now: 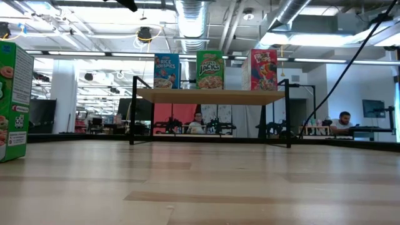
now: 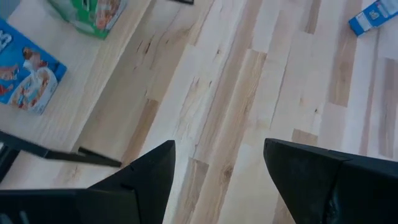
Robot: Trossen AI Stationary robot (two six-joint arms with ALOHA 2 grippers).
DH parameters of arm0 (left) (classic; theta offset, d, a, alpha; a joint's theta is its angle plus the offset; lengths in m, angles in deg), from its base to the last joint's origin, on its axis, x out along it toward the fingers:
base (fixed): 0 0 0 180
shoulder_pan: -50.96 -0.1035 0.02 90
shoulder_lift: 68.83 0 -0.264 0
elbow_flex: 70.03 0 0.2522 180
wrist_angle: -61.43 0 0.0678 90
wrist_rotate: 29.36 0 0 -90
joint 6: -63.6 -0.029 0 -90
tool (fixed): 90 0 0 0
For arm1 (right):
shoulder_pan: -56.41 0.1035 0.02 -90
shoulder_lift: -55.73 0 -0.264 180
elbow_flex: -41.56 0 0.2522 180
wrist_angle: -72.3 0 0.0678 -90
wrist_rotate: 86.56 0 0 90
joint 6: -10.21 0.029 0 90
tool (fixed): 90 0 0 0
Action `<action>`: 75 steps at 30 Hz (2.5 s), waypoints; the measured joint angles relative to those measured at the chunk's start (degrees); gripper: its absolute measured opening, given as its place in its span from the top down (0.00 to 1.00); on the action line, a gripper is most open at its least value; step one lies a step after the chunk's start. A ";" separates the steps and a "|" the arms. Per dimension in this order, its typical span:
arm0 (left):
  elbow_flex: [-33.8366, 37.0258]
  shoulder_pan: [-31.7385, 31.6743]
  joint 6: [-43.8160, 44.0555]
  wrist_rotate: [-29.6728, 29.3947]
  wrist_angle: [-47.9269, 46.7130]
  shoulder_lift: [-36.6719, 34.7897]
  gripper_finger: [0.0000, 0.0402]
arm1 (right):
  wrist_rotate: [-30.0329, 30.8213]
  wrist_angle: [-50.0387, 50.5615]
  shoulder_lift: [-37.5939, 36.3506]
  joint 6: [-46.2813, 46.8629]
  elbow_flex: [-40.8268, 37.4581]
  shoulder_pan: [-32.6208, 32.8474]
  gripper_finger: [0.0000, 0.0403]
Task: Stack cereal on shelf
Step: Put the blue cereal box on the shelf aligned with the other blue cereal boxes
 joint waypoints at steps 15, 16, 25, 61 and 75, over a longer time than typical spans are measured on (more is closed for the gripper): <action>0.00 -7.79 3.93 8.80 0.83 0.00 0.29 | 0.16 0.66 -0.04 -0.98 1.97 0.00 0.47; 0.00 -8.40 3.77 10.10 0.85 0.00 0.27 | 0.22 0.72 -0.04 -1.45 2.34 0.00 0.47; 0.00 -9.39 1.86 8.52 2.05 0.00 0.22 | 0.56 1.28 -0.04 -7.60 4.73 -2.03 0.47; 17.98 7.45 -6.27 0.67 34.66 0.07 0.22 | 8.52 0.01 -0.02 -57.50 16.57 -23.68 0.47; 31.49 7.87 -4.68 2.66 56.39 0.07 0.22 | 7.55 -5.27 -0.02 -71.04 16.57 -29.32 0.47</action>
